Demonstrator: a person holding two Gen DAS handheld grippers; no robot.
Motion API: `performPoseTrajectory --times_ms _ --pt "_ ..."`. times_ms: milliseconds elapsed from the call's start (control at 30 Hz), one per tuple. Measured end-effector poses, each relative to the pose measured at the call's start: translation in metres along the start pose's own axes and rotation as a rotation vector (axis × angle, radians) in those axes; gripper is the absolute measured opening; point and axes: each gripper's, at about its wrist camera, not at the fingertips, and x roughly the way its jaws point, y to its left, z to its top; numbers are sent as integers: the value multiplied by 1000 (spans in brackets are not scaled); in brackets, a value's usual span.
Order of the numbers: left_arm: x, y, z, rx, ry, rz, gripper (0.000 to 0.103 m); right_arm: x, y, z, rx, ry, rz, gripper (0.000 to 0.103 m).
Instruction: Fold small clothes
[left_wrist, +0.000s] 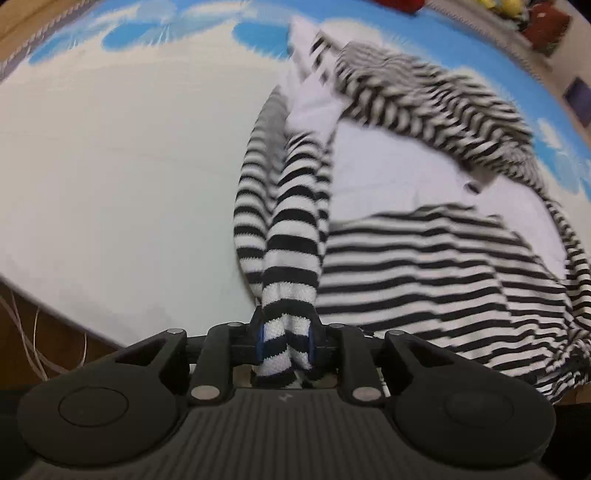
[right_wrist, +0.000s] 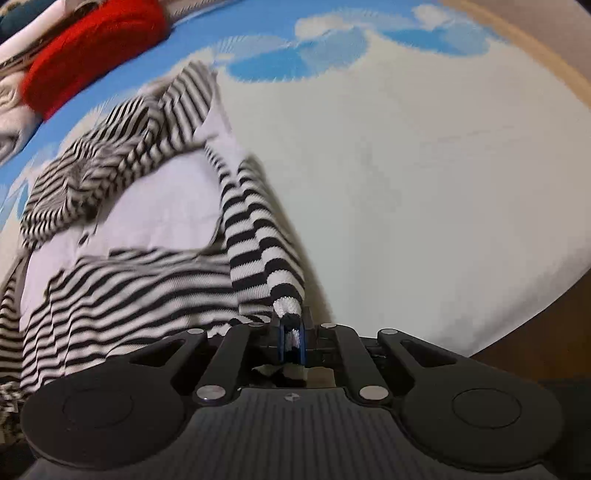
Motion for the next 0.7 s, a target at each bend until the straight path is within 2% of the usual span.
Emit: performPoseTrajectory --times_ms 33,133,233,533,600,667,700 --pt "3 2 0 -14 15 1 32 2 2 0 -8 9 -3 14" --pt "3 5 0 -19 25 1 35 5 5 0 -18 24 -31 37" --pt "4 3 -1 1 29 5 36 11 8 0 -19 60 -40 48" --pt "10 -3 -4 28 31 34 44 16 15 -6 -87 71 -47 45" --pt "9 -1 -4 25 29 35 45 14 16 -6 -97 66 -27 33" --pt "9 -1 -4 24 28 36 45 11 16 -6 -110 57 -4 16" --pt "10 -1 -4 26 27 37 45 9 17 -6 -123 49 0 14"
